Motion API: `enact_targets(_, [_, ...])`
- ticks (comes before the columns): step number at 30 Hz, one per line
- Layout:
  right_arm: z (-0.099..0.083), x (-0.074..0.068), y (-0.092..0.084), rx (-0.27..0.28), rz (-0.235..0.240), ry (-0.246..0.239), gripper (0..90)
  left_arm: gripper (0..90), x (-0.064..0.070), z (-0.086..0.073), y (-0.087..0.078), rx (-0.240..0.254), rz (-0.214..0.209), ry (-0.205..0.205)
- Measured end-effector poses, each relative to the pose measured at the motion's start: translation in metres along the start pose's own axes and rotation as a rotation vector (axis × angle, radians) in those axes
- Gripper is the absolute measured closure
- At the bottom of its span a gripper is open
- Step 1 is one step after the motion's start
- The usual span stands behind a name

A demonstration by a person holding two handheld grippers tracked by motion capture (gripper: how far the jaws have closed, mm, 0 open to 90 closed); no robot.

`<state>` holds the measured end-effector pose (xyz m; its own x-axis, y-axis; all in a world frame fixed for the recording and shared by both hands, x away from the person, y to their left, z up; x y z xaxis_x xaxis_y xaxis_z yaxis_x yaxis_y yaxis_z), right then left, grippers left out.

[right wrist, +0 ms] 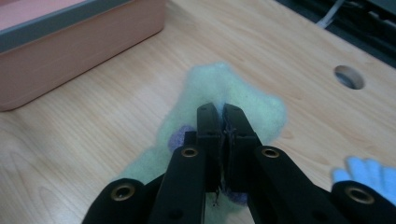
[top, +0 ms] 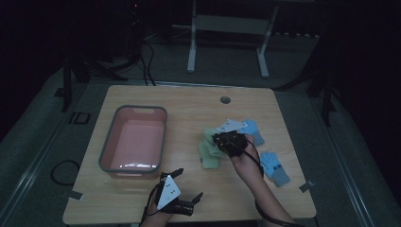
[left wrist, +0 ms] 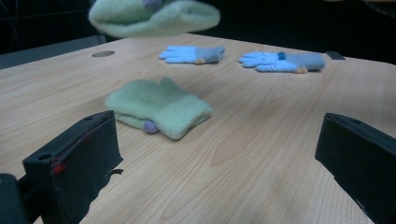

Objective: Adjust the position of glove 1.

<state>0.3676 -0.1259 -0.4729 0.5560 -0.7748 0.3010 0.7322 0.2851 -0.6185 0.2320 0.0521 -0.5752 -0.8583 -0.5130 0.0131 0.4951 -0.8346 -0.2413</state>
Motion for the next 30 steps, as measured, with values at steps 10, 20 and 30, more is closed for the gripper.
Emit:
enact_targets(10, [-0.013,-0.018,0.019,-0.040,0.021,-0.007,86.8,0.0,0.000,0.000,0.000,-0.003,-0.003,0.004])
enact_targets(20, [-0.032,-0.027,0.036,-0.087,0.030,-0.015,86.8,0.0,0.000,0.000,0.000,-0.001,-0.004,0.002])
enact_targets(30, [-0.048,-0.033,0.049,-0.118,0.056,-0.005,86.0,0.0,0.000,0.000,0.000,-0.003,-0.006,-0.006])
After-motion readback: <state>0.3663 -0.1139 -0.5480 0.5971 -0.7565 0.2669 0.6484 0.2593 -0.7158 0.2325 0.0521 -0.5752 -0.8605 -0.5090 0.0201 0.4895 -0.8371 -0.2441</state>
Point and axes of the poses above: each handheld gripper's, and its own axes: y roughly forward along the jaws, z roughly out of its top, x roughly to its right, the point moved 3 cm from there along y, roughly forward along the jaws, and after that the axes turned 12 degrees about -z, right-handed, at the moved point
